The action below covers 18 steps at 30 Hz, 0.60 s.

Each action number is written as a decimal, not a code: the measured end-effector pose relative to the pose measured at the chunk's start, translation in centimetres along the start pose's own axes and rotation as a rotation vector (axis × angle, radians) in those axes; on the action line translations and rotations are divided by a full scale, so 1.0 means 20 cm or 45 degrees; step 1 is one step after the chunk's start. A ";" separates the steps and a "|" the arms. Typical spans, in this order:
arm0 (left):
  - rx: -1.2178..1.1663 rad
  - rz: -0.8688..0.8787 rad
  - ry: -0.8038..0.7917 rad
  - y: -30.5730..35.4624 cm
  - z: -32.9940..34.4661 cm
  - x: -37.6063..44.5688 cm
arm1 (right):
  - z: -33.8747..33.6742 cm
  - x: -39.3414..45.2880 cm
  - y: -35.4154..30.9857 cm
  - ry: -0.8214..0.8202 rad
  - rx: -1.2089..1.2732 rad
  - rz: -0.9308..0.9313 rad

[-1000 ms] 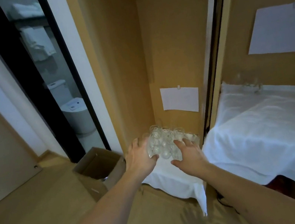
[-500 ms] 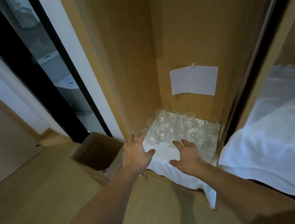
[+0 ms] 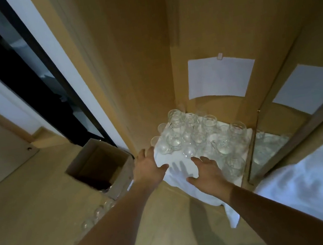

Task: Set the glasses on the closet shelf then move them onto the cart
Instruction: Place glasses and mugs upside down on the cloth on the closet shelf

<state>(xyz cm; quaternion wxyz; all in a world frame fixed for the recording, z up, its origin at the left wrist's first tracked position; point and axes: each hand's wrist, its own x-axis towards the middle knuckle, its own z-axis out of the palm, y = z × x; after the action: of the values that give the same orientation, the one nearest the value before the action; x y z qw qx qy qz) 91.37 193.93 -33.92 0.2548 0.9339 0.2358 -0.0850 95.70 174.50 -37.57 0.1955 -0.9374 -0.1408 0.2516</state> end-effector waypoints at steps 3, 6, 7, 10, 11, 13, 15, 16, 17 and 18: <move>-0.036 -0.011 0.001 -0.03 0.03 0.08 | 0.03 0.09 0.00 -0.033 0.022 0.000; -0.056 -0.030 -0.046 -0.06 0.06 0.18 | 0.08 0.20 -0.02 -0.090 0.033 0.029; -0.059 -0.038 -0.062 -0.08 0.08 0.21 | 0.11 0.24 -0.02 -0.095 0.037 0.049; -0.063 -0.049 -0.115 -0.13 0.11 0.35 | 0.17 0.37 -0.03 -0.089 0.064 0.112; -0.078 -0.059 -0.128 -0.15 0.13 0.41 | 0.18 0.41 -0.03 -0.085 0.071 0.126; -0.125 -0.079 -0.138 -0.17 0.14 0.50 | 0.21 0.48 -0.03 -0.097 0.106 0.179; -0.177 -0.114 -0.150 -0.20 0.16 0.61 | 0.23 0.57 -0.04 -0.101 0.100 0.227; -0.201 -0.132 -0.163 -0.21 0.17 0.66 | 0.24 0.62 -0.05 -0.100 0.097 0.248; -0.223 -0.140 -0.181 -0.21 0.17 0.70 | 0.25 0.65 -0.05 -0.099 0.102 0.265; -0.238 -0.143 -0.196 -0.22 0.19 0.74 | 0.26 0.70 -0.06 -0.102 0.113 0.286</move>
<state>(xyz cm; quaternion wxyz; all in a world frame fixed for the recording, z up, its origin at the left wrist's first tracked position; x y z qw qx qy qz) 102.02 201.28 -43.16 0.3531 0.8821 0.2745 -0.1481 104.34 182.15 -47.02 0.2017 -0.9269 -0.0313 0.3151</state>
